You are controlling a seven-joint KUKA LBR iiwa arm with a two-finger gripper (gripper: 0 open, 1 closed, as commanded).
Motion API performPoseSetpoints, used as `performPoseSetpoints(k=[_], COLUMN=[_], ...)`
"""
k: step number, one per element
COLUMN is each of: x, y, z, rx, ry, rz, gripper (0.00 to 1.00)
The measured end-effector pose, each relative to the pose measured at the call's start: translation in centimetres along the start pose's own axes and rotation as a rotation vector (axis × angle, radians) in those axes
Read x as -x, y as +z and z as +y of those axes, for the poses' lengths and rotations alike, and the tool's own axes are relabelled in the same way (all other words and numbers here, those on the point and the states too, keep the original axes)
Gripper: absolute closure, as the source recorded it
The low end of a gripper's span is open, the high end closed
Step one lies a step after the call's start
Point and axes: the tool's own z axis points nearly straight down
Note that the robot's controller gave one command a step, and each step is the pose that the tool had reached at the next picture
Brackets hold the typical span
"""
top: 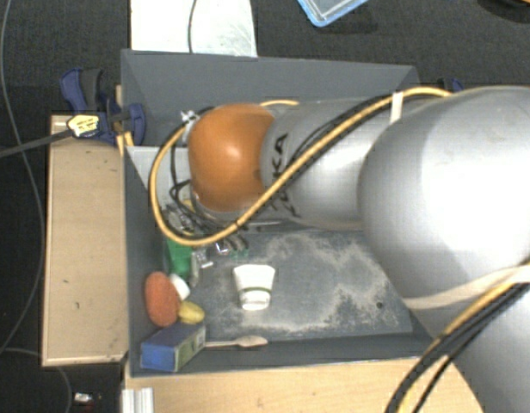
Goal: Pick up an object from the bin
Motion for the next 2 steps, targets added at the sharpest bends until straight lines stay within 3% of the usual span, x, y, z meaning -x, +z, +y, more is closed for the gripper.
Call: performPoseSetpoints(k=[1,2], x=[-1.1,-5.6], y=[-0.3,-0.3], z=[-2.0,3.1], rx=[0.005,0.007], ry=[0.266,0.322], rz=[0.006,-0.005], gripper=[0.00,0.00])
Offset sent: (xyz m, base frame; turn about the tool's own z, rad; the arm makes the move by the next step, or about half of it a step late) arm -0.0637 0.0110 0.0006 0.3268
